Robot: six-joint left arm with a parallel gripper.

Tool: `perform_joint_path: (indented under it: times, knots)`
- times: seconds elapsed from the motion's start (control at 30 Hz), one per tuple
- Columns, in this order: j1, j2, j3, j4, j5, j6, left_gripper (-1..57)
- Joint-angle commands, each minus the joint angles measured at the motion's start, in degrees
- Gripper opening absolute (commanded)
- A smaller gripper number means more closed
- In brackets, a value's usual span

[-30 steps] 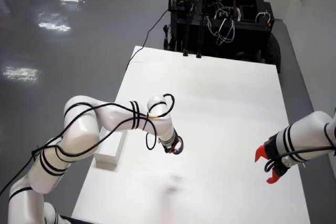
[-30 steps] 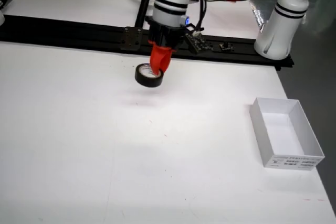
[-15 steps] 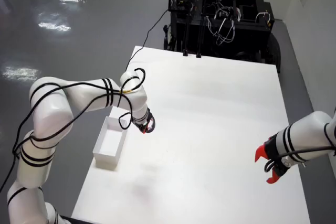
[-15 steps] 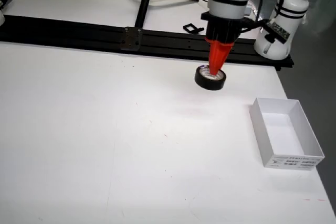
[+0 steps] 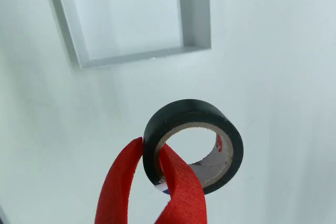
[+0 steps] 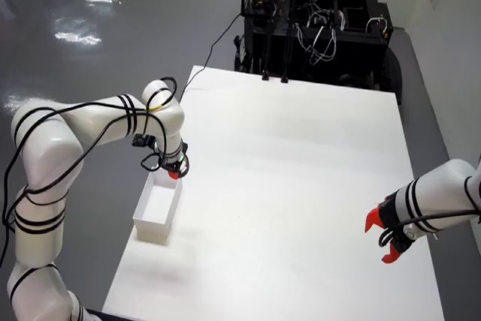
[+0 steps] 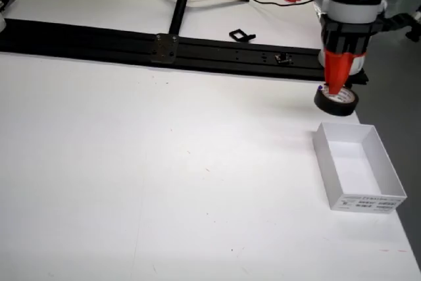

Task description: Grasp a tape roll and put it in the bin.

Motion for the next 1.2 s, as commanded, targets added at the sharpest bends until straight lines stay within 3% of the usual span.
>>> perform_joint_path:
  times: [0.03, 0.73, 1.2]
  knots:
    - [8.7, -1.7, 3.7, 0.2, 2.9, -7.2, -0.7]
    - [14.0, 4.4, 3.9, 0.0, 2.3, -15.7, -0.8]
    - [14.1, 10.6, 3.9, 0.3, -3.9, -17.3, -0.8]
